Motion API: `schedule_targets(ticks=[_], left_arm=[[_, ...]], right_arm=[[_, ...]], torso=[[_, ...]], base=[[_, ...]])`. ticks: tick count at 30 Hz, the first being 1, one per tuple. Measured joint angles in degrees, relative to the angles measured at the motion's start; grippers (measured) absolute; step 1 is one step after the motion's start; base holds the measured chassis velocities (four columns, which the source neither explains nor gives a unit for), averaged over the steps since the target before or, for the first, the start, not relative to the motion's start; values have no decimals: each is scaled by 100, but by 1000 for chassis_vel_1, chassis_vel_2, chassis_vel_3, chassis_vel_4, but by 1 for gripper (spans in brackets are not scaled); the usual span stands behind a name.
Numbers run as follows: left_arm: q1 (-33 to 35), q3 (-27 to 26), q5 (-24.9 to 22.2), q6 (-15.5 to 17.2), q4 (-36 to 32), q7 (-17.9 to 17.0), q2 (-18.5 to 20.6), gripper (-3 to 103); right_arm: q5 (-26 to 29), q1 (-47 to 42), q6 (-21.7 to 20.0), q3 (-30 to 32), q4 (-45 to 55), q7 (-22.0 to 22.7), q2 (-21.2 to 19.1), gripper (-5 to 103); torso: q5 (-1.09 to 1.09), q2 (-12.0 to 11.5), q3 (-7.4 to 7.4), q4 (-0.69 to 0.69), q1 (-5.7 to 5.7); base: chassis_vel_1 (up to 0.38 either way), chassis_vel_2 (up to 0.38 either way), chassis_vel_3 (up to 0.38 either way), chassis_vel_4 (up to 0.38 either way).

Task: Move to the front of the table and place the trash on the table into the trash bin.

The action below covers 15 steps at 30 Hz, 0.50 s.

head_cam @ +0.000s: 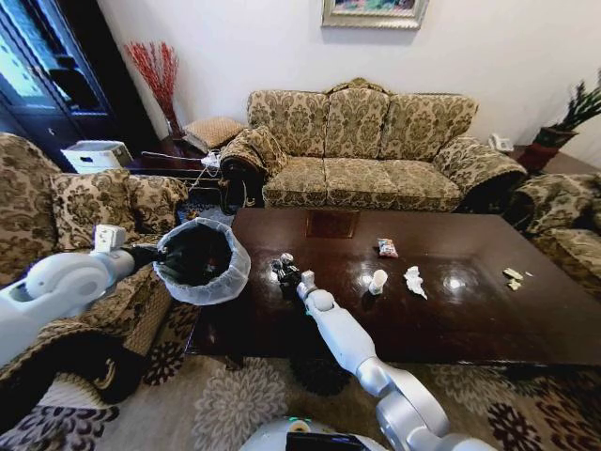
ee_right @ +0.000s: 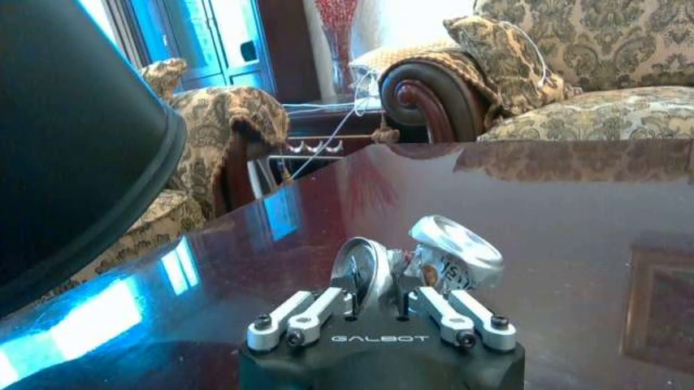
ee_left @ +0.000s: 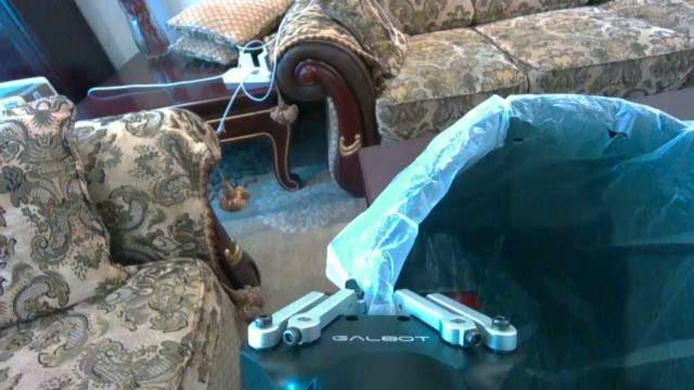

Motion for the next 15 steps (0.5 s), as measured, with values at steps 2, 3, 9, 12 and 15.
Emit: schedule_targets(ticks=[2,3,9,12,15], left_arm=[[-1,0,0,-1,2,2,4,0],[-2,0,-1,-1,9,2,17,0],[-18,-49,-266,1,76,-44,102,0],[-28,-78,-400,12,111,-68,146,0],[-62,-88,-607,38,116,-131,174,0]], right_arm=[[6,-27,-1,8,43,9,-1,17],[9,-68,-2,22,119,22,-1,17],[-481,-568,83,107,1455,226,-2,17],[-603,-819,250,131,2256,332,0,17],[-686,-1030,553,171,3153,385,-1,17]], torso=[[0,0,0,0,0],[0,-1,0,0,0],[-1,-1,0,1,1],[-2,-1,0,0,0],[-2,-1,0,0,0]], base=[[0,0,0,0],[0,0,0,0],[0,0,0,0],[0,0,0,0],[0,0,0,0]])
